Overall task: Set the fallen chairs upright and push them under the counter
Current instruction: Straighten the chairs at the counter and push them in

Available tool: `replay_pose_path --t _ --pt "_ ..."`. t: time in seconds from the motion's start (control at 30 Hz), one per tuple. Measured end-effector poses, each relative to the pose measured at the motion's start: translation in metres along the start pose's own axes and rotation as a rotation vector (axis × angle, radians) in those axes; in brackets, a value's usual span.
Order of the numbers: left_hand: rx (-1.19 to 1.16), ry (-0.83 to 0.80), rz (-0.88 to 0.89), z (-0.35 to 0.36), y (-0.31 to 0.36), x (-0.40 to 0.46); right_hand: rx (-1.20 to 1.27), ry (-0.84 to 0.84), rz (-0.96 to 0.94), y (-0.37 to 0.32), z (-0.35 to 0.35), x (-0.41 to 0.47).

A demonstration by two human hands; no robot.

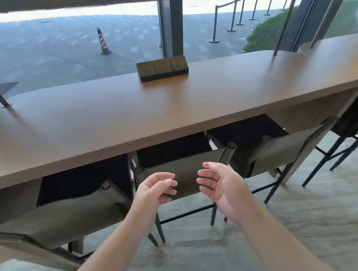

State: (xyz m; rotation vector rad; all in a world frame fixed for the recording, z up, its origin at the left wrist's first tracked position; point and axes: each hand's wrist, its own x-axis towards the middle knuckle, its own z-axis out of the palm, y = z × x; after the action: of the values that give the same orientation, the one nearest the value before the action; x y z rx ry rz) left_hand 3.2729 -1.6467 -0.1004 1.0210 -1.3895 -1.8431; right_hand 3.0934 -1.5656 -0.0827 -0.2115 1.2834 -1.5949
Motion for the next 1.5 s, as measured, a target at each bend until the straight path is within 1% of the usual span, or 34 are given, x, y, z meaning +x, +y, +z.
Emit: replay_pose_path --t 0.17,0.27,0.37,0.47,0.67,0.83,1.03,1.1,1.13,1.2,1.23,1.27,1.33,1.37,1.43,1.5 --pt "-0.032 -0.044 0.016 0.107 -0.011 -0.022 0.095 -0.024 -0.054 -0.042 -0.107 -0.041" --pt "-0.041 -0.083 0.009 0.165 -0.021 -0.032 0.143 0.005 -0.076 -0.06 -0.17 -0.062" --pt "-0.049 -0.109 -0.014 0.209 -0.029 -0.04 0.215 0.026 -0.072 -0.069 -0.219 -0.08" --pt "-0.041 -0.118 -0.022 0.24 -0.033 -0.039 0.237 0.046 -0.073 -0.076 -0.253 -0.087" --pt "-0.046 -0.125 -0.015 0.272 -0.038 -0.017 0.24 0.056 -0.061 -0.088 -0.278 -0.07" --pt "-0.038 -0.041 -0.025 0.282 -0.05 0.025 0.134 0.05 -0.042 -0.097 -0.281 -0.036" --pt "0.015 0.05 -0.019 0.297 -0.068 0.088 -0.077 0.085 -0.035 -0.125 -0.287 0.023" --pt "0.129 0.074 0.036 0.299 -0.077 0.104 -0.185 0.104 -0.042 -0.132 -0.287 0.044" --pt "0.248 0.089 0.095 0.298 -0.082 0.112 -0.277 0.123 -0.058 -0.134 -0.287 0.055" --pt "0.557 0.122 0.284 0.294 -0.094 0.125 -0.541 0.169 -0.125 -0.133 -0.288 0.078" --pt "0.707 0.138 0.414 0.29 -0.1 0.132 -0.699 0.184 -0.189 -0.132 -0.288 0.089" --pt "0.828 0.147 0.548 0.285 -0.105 0.141 -0.86 0.185 -0.281 -0.129 -0.29 0.099" --pt "1.0 0.166 0.773 0.272 -0.115 0.16 -1.16 0.157 -0.54 -0.125 -0.293 0.118" --pt "1.06 0.177 0.834 0.266 -0.12 0.17 -1.293 0.126 -0.678 -0.123 -0.295 0.129" --pt "1.175 0.213 0.89 0.255 -0.129 0.185 -1.503 0.068 -0.932 -0.119 -0.298 0.15" --pt "1.281 0.227 0.906 0.248 -0.137 0.197 -1.633 0.018 -1.084 -0.118 -0.298 0.17"
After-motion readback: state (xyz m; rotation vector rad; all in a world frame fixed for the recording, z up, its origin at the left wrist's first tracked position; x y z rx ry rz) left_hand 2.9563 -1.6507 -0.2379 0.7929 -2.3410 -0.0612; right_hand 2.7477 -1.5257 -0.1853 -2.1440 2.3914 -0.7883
